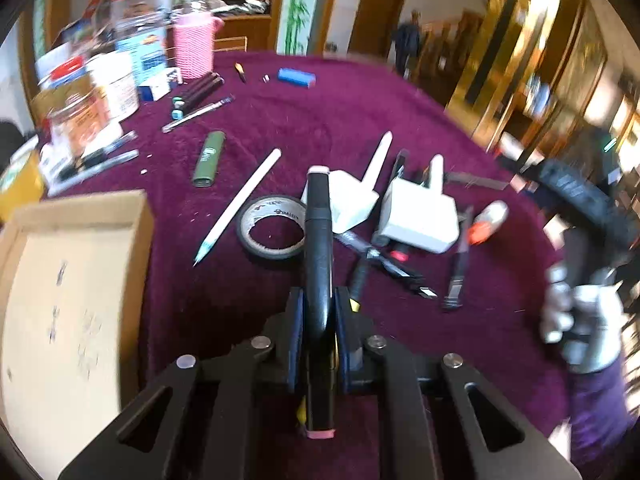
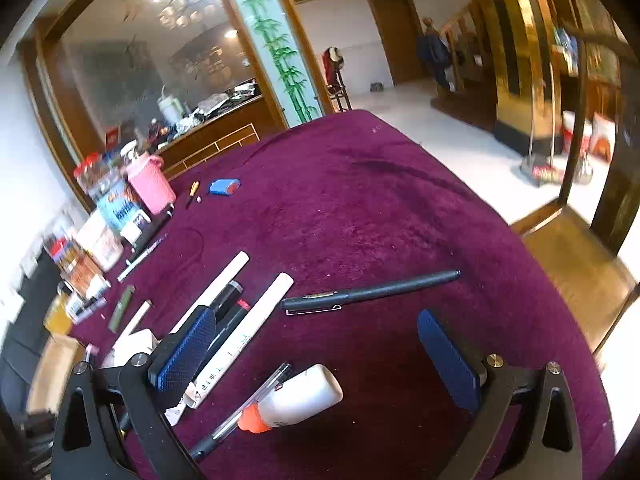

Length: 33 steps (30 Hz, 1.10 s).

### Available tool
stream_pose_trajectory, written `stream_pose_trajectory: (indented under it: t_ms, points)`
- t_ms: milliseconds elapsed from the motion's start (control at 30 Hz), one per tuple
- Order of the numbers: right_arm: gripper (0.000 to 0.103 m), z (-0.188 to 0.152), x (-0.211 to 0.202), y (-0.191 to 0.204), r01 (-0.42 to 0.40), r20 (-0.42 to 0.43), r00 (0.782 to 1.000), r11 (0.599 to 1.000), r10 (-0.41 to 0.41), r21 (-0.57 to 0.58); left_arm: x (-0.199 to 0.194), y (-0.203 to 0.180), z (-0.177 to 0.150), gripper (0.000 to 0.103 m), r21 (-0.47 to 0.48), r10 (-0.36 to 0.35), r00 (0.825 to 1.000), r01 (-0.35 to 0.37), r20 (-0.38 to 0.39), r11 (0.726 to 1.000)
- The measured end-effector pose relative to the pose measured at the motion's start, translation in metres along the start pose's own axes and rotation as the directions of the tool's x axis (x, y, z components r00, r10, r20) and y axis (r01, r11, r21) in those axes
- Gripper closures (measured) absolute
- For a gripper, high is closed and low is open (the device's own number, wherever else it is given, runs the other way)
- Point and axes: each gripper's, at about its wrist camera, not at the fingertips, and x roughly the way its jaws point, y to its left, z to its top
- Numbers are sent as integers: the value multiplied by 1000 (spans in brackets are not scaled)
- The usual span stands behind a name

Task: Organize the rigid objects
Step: 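Grasp the black marker with the pink cap using the left tool, then lift the black marker toward the cardboard box while the right tool grasps a black pen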

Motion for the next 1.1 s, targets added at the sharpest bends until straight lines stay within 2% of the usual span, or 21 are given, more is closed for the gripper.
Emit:
stream_pose_trajectory:
  t_ms: [100, 200, 300, 367, 467, 500, 533, 600, 700, 733, 767, 800, 833, 900, 967, 1033, 1100]
  points:
    - [1, 4, -7, -16, -37, 13, 999, 996, 36, 82, -34, 9, -12, 89, -49, -28, 998, 31, 59, 998]
    - [1, 3, -11, -27, -84, -27, 996, 987, 88, 134, -64, 18, -24, 89, -80, -52, 993, 61, 107, 995]
    - [1, -3, -11, -30, -72, -103, 991, 989, 86, 131, -87, 27, -33, 89, -88, -65, 987, 79, 148, 993]
    - [1, -3, -10, -30, -41, -122, 991, 993, 55, 113, -95, 32, -38, 89, -96, -73, 984, 89, 163, 991]
    - [1, 5, 4, -19, 51, -161, 986, 998, -54, -22, -101, 38, -44, 89, -100, -61, 984, 79, 170, 992]
    - [1, 10, 13, -13, 97, -166, 980, 990, -112, -100, -103, 40, -47, 89, -103, -58, 984, 76, 170, 992]
    - [1, 12, 17, -10, 112, -164, 977, 982, -137, -151, -105, 43, -48, 89, -108, -58, 984, 77, 169, 991]
    - [1, 20, 36, 5, 98, -187, 968, 936, -169, -337, -109, 48, -53, 89, -119, -50, 985, 70, 165, 990]
    - [2, 23, 63, 13, 43, -250, 949, 863, -193, -504, -112, 57, -56, 89, -141, -30, 987, 53, 159, 989]
    - [4, 23, 70, 11, 46, -258, 943, 849, -211, -526, -112, 60, -57, 89, -152, -20, 987, 44, 157, 987]
    - [13, 23, 79, 8, 39, -283, 932, 836, -228, -547, -113, 62, -58, 89, -160, -14, 988, 39, 157, 986]
    - [28, 25, 78, 3, -5, -307, 934, 857, -180, -516, -113, 64, -58, 89, -165, -8, 988, 35, 157, 986]
    - [34, 28, 78, -1, -55, -349, 928, 878, -131, -475, -113, 65, -58, 89, -167, -2, 988, 29, 156, 986]
    - [64, 28, 73, 1, -81, -366, 924, 874, -115, -478, -111, 65, -57, 89, -166, 4, 989, 22, 151, 986]
    - [76, 27, 69, 0, -112, -399, 912, 882, -91, -457, -108, 67, -54, 89, -168, 2, 990, 22, 144, 986]
    - [78, 27, 68, 1, -135, -415, 907, 886, -69, -444, -104, 67, -52, 89, -171, -1, 990, 25, 138, 985]
    - [77, 27, 71, 3, -119, -393, 916, 886, -76, -447, -99, 68, -51, 89, -184, -10, 992, 34, 129, 982]
